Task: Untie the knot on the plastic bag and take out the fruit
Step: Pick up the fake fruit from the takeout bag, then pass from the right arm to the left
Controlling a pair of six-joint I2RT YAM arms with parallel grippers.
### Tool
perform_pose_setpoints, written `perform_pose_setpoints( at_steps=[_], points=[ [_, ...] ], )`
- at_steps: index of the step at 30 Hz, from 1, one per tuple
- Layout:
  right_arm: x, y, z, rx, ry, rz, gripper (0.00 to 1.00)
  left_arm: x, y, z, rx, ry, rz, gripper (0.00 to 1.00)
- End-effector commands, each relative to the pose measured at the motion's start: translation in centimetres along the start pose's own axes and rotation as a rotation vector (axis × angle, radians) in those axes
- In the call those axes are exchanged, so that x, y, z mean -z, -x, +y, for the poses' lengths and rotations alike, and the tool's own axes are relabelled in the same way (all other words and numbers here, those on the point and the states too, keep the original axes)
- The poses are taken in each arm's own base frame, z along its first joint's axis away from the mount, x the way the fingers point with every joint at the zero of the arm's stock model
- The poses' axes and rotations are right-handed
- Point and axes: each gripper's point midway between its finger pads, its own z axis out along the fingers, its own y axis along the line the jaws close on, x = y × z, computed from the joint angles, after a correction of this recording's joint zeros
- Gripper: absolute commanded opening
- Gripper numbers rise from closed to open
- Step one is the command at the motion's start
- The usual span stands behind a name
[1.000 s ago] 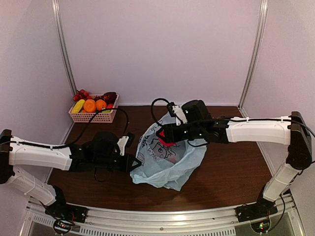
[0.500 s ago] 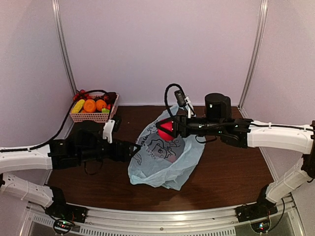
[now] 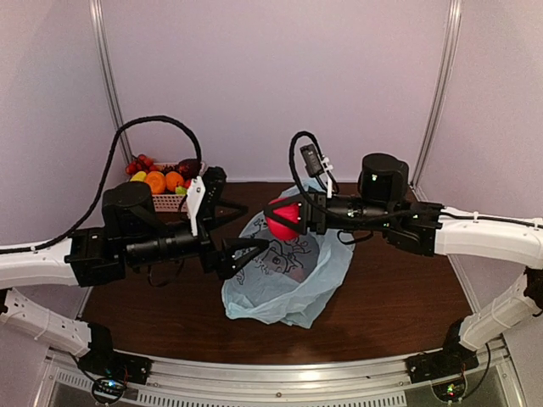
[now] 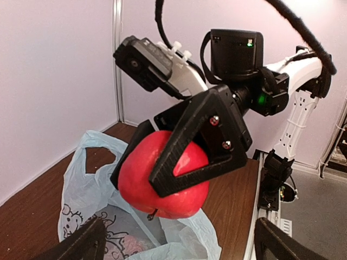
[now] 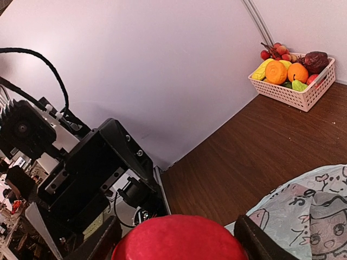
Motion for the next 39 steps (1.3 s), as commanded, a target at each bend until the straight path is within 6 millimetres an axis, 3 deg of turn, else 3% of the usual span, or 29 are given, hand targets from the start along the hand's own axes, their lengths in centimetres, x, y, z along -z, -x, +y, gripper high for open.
perform_pose_setpoints(
  at_steps=[1, 17, 24, 28, 31, 35, 39],
  points=[
    [0.9, 1.6, 3.5, -0.005, 0.113, -0.021, 0.49, -1.0, 1.3, -1.5, -0.099, -0.059, -0.067, 0.97],
    [-0.6, -0.1, 4.4, -0.072, 0.191, 0.073, 0.49, -3.4, 0.7, -2.1, -0.127, -0.07, -0.087, 0.97],
    [-1.2, -0.9, 4.3, -0.081, 0.195, 0.105, 0.49, -3.5, 0.8, -2.1, -0.093, -0.07, -0.111, 0.97],
    [-1.3, -1.0, 4.2, -0.083, 0.193, 0.106, 0.49, -3.7, 0.4, -2.0, -0.079, -0.063, -0.091, 0.88],
    [-1.3, -0.9, 4.2, -0.083, 0.192, 0.102, 0.51, -3.8, -0.1, -1.8, -0.07, -0.055, -0.063, 0.76],
    [-1.4, -0.7, 4.3, -0.085, 0.194, 0.096, 0.54, -3.8, -0.7, -1.6, -0.061, -0.045, -0.04, 0.72],
    [-1.4, -0.5, 4.3, -0.085, 0.194, 0.087, 0.64, -3.6, -1.1, -1.4, -0.059, -0.034, -0.025, 0.68]
  ],
)
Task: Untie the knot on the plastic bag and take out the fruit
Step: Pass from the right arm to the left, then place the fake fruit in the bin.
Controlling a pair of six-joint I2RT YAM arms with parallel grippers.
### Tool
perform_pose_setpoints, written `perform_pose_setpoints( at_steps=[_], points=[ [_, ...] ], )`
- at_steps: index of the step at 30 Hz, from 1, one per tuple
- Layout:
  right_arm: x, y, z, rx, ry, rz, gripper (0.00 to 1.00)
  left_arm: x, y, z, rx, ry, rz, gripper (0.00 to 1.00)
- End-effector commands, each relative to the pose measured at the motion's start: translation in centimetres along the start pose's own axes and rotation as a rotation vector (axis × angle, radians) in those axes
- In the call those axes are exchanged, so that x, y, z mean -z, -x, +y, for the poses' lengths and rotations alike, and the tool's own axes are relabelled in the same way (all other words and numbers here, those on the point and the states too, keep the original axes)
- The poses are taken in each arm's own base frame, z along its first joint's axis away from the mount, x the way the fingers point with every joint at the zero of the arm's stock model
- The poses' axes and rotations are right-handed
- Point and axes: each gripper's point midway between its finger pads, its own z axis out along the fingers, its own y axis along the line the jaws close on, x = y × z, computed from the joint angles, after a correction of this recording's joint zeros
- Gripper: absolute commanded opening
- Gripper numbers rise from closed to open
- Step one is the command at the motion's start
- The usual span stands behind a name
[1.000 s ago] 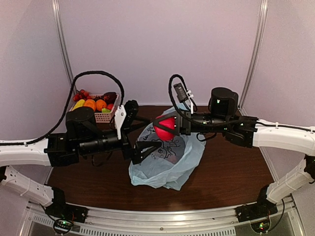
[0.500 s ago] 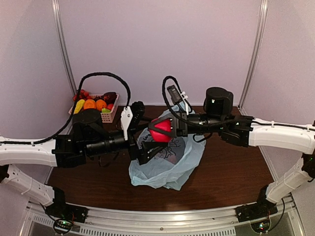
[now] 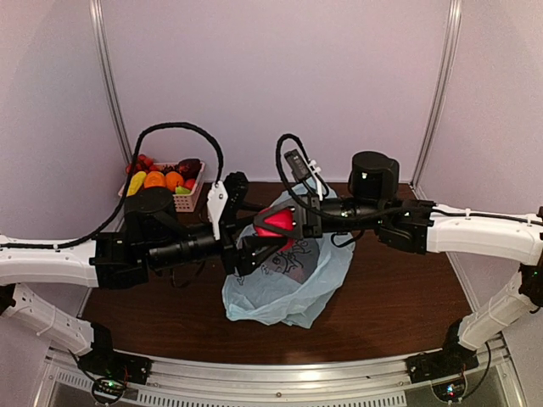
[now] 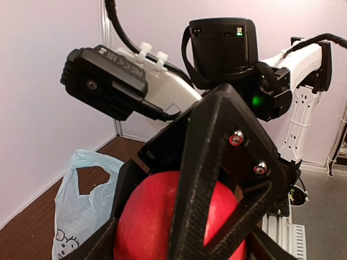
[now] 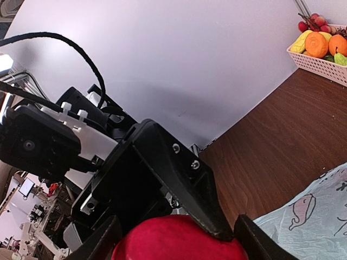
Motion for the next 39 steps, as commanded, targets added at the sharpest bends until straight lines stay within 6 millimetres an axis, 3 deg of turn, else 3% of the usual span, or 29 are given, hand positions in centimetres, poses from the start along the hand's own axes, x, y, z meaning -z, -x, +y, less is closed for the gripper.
perform_pose_setpoints(
  at_steps=[1, 4, 7, 15, 19, 23, 29, 39],
  points=[
    [-0.2, 1.3, 1.1, 0.021, 0.026, -0.036, 0.69, 0.0, -0.4, -0.2, 0.017, 0.0, 0.02, 0.68],
    [0.0, 1.7, 1.0, 0.028, 0.013, -0.054, 0.88, 0.3, -0.7, 0.3, 0.027, 0.03, 0.029, 0.68],
    [0.7, 2.5, 0.2, 0.039, -0.052, -0.099, 0.98, 0.8, -1.2, 1.2, 0.053, 0.082, 0.052, 0.65],
    [5.7, 6.5, -3.2, 0.075, -0.287, -0.288, 0.99, 3.1, -2.4, 3.9, 0.126, 0.224, 0.161, 0.63],
    [8.0, 7.0, -5.6, 0.124, -0.484, -0.305, 0.99, 4.9, -3.8, 7.3, 0.183, 0.323, 0.239, 0.61],
    [9.5, 6.4, -7.7, 0.152, -0.639, -0.269, 0.99, 7.0, -4.2, 12.0, 0.236, 0.423, 0.274, 0.58],
    [10.6, 5.1, -8.9, 0.142, -0.702, -0.256, 0.99, 9.6, -4.5, 20.2, 0.29, 0.547, 0.303, 0.57],
    [11.4, 4.3, -9.0, 0.139, -0.713, -0.262, 0.99, 14.8, -5.9, 36.6, 0.379, 0.805, 0.295, 0.55]
  ],
)
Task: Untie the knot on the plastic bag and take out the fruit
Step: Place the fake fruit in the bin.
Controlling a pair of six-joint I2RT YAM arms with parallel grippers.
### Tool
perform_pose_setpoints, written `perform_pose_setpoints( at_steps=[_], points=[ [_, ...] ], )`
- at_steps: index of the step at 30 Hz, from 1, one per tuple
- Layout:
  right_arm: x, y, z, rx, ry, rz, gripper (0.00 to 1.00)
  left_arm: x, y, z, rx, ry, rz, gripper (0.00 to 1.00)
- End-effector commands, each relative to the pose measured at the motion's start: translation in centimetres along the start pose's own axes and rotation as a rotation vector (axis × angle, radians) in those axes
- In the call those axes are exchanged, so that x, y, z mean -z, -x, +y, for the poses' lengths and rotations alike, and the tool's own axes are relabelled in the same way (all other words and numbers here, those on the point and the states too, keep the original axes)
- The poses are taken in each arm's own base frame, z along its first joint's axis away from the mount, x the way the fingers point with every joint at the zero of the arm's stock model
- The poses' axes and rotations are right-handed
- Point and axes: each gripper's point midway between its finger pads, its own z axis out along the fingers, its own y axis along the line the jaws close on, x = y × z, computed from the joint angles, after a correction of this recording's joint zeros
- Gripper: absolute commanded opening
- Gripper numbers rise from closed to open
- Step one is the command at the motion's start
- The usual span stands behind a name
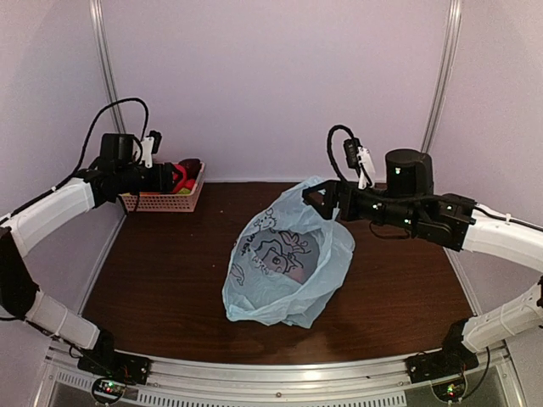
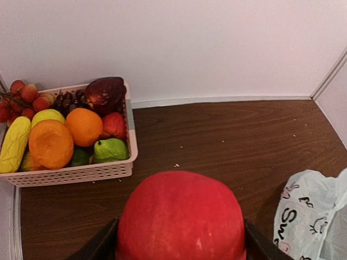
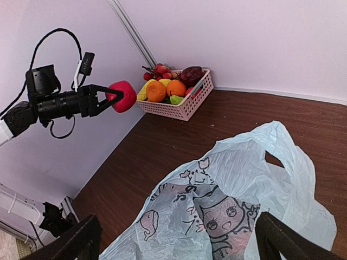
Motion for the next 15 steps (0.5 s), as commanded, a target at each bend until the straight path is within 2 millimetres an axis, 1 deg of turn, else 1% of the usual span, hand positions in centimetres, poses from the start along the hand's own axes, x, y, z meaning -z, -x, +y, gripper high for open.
perform_pose_setpoints(
  at_steps=[1, 3, 5, 6, 7, 9, 13, 15],
  points=[
    [0.7, 0.1, -0.5, 0.021, -0.027, -0.01, 0.99, -2.2, 3.5, 3.5, 0.002, 0.019, -0.053, 0.55],
    [0.6, 0.0, -0.4, 0.019, -0.024, -0.008, 0.99, -3.5, 5.0, 5.4, 0.004, 0.061, -0.069, 0.54],
    [0.4, -0.1, -0.3, 0.015, -0.017, -0.004, 0.99, -5.4, 5.8, 7.5, 0.011, 0.106, -0.076, 0.54],
    [0.3, -0.3, -0.3, 0.013, -0.015, -0.002, 0.99, -5.6, 6.6, 8.4, 0.014, 0.128, -0.093, 0.54],
    [0.2, -0.4, -0.3, 0.01, -0.013, 0.001, 0.99, -6.8, 6.6, 9.5, 0.019, 0.147, -0.089, 0.54],
    [-0.2, -0.6, -0.4, 0.005, -0.016, 0.009, 0.99, -8.2, 7.3, 11.5, 0.028, 0.178, -0.099, 0.54],
    [-0.6, -0.5, 0.0, 0.0, -0.01, 0.005, 0.99, -11.0, 8.6, 14.2, 0.03, 0.205, -0.126, 0.55],
    [-0.7, -0.3, 0.3, 0.001, -0.003, 0.001, 0.99, -12.2, 8.7, 15.7, 0.034, 0.227, -0.13, 0.55]
  ],
)
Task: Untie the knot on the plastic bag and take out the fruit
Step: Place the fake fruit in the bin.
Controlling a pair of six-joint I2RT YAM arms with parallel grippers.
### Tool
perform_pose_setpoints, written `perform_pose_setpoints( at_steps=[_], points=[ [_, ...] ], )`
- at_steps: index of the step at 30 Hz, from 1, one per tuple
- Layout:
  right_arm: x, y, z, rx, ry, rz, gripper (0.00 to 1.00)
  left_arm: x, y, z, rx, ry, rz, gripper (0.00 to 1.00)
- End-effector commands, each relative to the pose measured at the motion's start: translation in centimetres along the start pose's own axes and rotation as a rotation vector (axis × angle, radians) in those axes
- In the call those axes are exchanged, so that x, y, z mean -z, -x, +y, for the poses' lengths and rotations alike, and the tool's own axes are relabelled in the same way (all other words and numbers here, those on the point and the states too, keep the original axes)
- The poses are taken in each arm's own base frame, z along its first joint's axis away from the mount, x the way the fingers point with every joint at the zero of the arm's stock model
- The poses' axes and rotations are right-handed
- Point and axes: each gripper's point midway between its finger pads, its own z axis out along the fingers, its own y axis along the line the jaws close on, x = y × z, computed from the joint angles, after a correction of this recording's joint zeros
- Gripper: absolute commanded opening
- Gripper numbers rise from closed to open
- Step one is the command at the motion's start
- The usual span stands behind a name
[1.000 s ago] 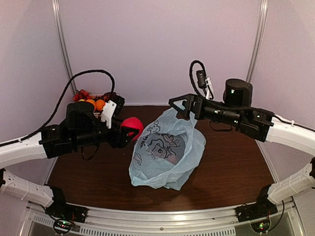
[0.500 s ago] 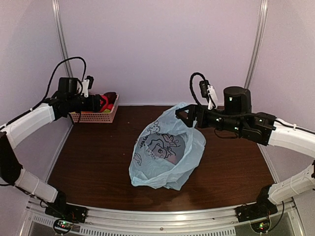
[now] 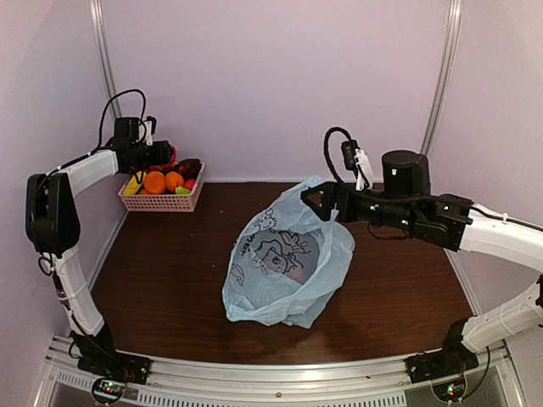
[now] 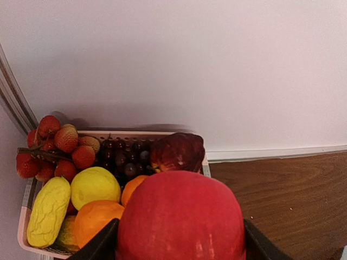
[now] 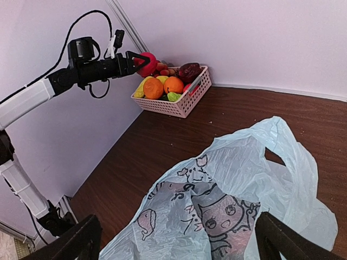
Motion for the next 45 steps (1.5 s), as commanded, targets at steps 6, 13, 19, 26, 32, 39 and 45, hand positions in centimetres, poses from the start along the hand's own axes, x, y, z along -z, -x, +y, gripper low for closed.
perform_pose_setpoints(
  at_steps=[6, 13, 19, 26, 32, 39, 45],
  points=[
    [-1.0, -0.2, 0.8, 0.009, 0.009, 0.014, 0.99, -5.8, 2.2, 4.0, -0.026, 0.058, -0.103, 0.56],
    [-1.8, -1.0, 1.0, 0.006, 0.005, 0.047, 0.99, -9.3, 0.6, 6.3, -0.017, 0.087, -0.069, 0.56],
    [-2.5, -1.3, 1.7, 0.024, 0.02, 0.076, 0.99, -10.5, 0.1, 8.2, -0.018, 0.118, -0.056, 0.58],
    [-3.6, -1.8, 2.6, 0.042, 0.04, 0.101, 0.99, -11.8, -0.8, 8.6, -0.038, 0.09, -0.016, 0.69],
    [-4.0, -2.1, 3.2, 0.045, 0.056, 0.11, 0.99, -12.0, -0.9, 8.6, -0.041, 0.085, -0.01, 0.86],
    [-4.0, -2.1, 3.5, 0.046, 0.062, 0.109, 0.99, -11.7, -0.4, 8.5, -0.047, 0.083, -0.013, 0.9],
    [-3.8, -2.1, 3.4, 0.039, 0.058, 0.104, 0.99, -10.7, 1.2, 7.5, -0.054, 0.043, -0.042, 0.89]
  ],
)
